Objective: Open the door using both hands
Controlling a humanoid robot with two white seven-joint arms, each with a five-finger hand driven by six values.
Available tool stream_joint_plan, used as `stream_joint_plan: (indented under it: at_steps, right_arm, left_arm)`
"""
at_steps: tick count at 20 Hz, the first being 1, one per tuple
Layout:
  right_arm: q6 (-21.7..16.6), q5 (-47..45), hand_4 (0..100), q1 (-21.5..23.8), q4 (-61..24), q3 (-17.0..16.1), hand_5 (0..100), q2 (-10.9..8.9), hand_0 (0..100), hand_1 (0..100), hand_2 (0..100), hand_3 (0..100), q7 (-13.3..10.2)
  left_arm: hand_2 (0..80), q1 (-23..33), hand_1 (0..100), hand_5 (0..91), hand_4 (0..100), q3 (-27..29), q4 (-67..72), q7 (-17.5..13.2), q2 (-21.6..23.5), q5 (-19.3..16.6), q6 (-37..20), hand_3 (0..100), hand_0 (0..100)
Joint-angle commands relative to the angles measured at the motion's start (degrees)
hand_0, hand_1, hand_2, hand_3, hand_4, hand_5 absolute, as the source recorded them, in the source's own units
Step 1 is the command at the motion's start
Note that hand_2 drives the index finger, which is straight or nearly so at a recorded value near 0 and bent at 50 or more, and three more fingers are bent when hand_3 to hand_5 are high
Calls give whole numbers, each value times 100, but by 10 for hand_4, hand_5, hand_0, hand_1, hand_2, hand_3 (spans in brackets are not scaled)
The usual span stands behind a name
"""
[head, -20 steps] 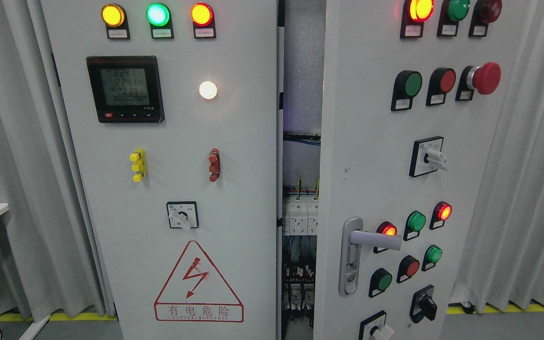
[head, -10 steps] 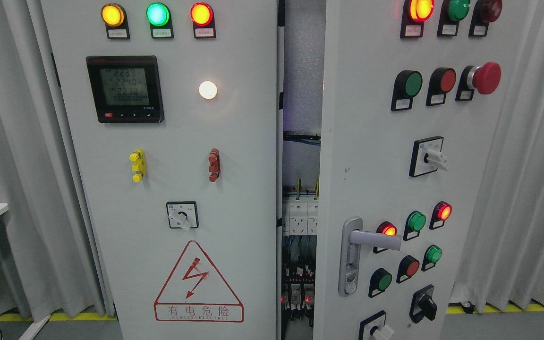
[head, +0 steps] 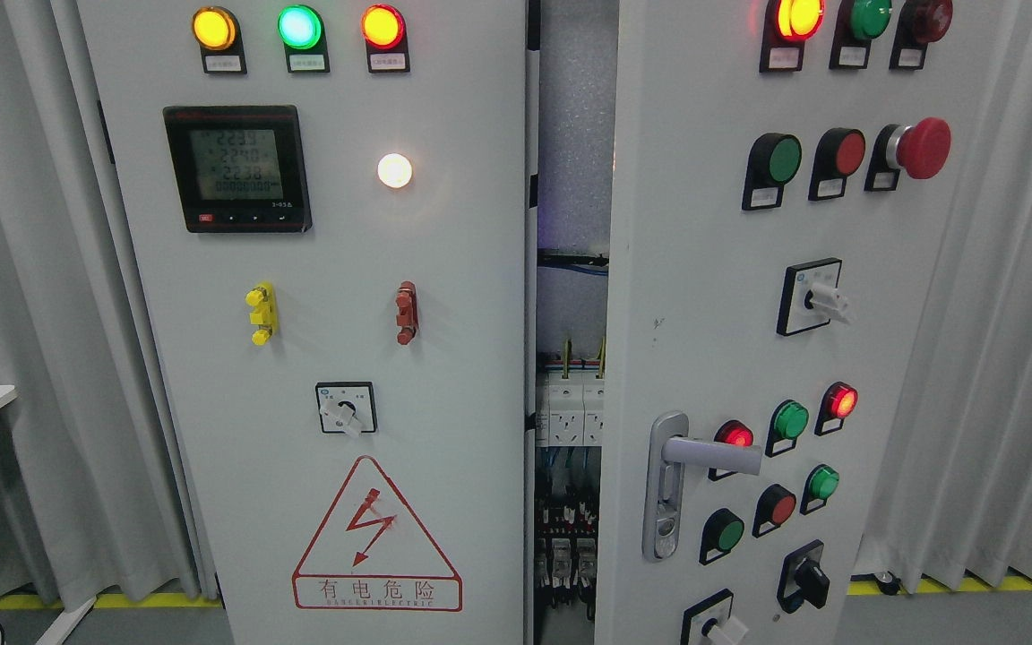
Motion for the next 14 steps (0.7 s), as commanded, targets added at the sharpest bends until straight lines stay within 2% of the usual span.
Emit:
stream_joint_plan:
  at_steps: [1, 3, 8, 11, 14]
  right_arm:
    - [4, -7, 0, 0, 0, -6, 0, -44, 219, 0, 0, 0, 11]
    - [4, 2, 0, 0, 0, 3, 0, -44, 219, 0, 0, 0, 11]
    - [4, -7, 0, 0, 0, 3, 0, -44, 219, 0, 0, 0, 11]
    - [4, 2, 0, 0, 0, 3, 0, -44, 219, 0, 0, 0, 20]
    - [4, -7, 0, 0, 0, -6, 0, -44, 219, 0, 0, 0, 11]
  left_arm:
    - [28, 7, 0, 0, 34, -1098, -2737, 120, 1476, 452, -199, 28, 289]
    - [28, -28, 0, 0, 34, -1309, -3001, 85, 1679, 452, -296, 28, 289]
    - [28, -221, 0, 0, 33, -1381, -3214, -521, 1776, 452, -305, 28, 288]
    - [28, -554, 0, 0, 34, -1372, -3371, -530, 1768, 470, -305, 28, 288]
    - [28, -985, 0, 0, 34, -1337, -3486, -530, 1750, 688, -270, 28, 288]
